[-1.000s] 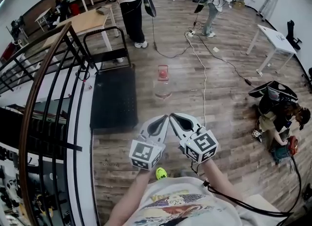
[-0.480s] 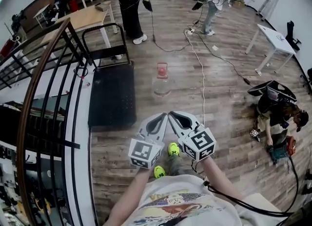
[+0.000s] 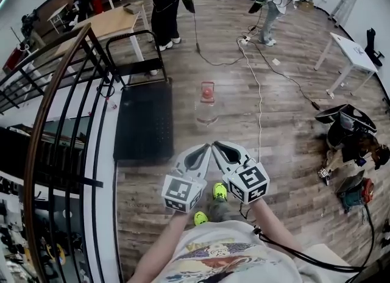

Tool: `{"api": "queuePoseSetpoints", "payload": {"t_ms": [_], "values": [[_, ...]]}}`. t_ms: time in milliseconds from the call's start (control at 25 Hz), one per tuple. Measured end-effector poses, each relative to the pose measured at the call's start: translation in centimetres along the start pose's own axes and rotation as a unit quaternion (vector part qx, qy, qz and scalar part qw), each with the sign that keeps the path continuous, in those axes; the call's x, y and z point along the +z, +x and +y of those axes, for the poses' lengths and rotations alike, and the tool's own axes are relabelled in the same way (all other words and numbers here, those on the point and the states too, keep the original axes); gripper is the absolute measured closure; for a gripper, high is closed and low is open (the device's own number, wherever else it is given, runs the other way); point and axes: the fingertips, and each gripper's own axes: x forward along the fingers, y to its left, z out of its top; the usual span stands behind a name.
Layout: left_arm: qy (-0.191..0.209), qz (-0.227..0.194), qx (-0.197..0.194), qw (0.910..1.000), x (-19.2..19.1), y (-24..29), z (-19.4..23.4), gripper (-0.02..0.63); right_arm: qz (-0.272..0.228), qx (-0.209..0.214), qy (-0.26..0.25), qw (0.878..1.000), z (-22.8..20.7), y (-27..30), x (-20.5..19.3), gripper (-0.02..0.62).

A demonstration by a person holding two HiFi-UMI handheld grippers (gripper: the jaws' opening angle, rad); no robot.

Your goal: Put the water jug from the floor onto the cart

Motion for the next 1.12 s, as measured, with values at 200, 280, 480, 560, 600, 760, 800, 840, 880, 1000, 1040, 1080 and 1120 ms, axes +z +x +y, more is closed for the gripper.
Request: {"api": "queuePoseSetpoints", "payload": {"t_ms": [200,280,480,560,600,760,800,840,880,1000,1040,1080,1120], "values": [[0.007,0.009,0.005,0.9999,-0.2,3.2,1.2,0.592,-0.002,0.002,0.006,1.0,-3.0,1.6,0.0,0.569],[0.01,0.013,0.007,0.9998,-0.2,4.7,1.8,0.593,-0.003,0.002,0.013,1.0,-4.5,2.4,0.1,0.569],[0.009,0.014,0.021,0.9996,0.4,8.7,3.8,0.592,-0.002,0.015,0.016,1.0,-8.1,4.9,0.9,0.569],[0.007,0.013,0.026,0.9995,0.8,10.3,4.3,0.592,-0.001,0.022,0.014,1.0,-9.6,5.5,1.4,0.569],[0.007,0.012,0.028,0.9995,0.9,11.0,4.4,0.594,-0.001,0.024,0.013,1.0,-10.3,5.8,1.6,0.569],[0.002,0.014,0.037,0.9992,0.8,13.3,5.0,0.592,0.002,0.033,0.016,0.999,-12.5,6.6,1.6,0.569],[0.001,0.014,0.039,0.9991,0.7,13.8,5.0,0.594,0.003,0.035,0.017,0.999,-13.0,6.7,1.5,0.569],[0.001,0.014,0.041,0.9991,0.6,14.3,5.0,0.592,0.003,0.037,0.018,0.999,-13.6,6.8,1.4,0.569],[-0.001,0.013,0.043,0.999,0.4,14.9,5.0,0.594,0.004,0.038,0.018,0.999,-14.1,6.9,1.2,0.569],[-0.006,0.011,0.047,0.9988,0.1,16.6,5.1,0.593,0.007,0.041,0.013,0.999,-15.8,7.2,1.0,0.569],[-0.007,0.01,0.048,0.9988,0.1,17.1,5.1,0.592,0.007,0.041,0.012,0.999,-16.3,7.3,1.0,0.569],[-0.008,0.01,0.048,0.9988,0.1,17.5,5.0,0.594,0.008,0.041,0.011,0.999,-16.8,7.3,1.1,0.569],[-0.008,0.01,0.048,0.9988,0.2,17.9,4.9,0.594,0.008,0.039,0.012,0.999,-17.2,7.2,1.1,0.569]]}}
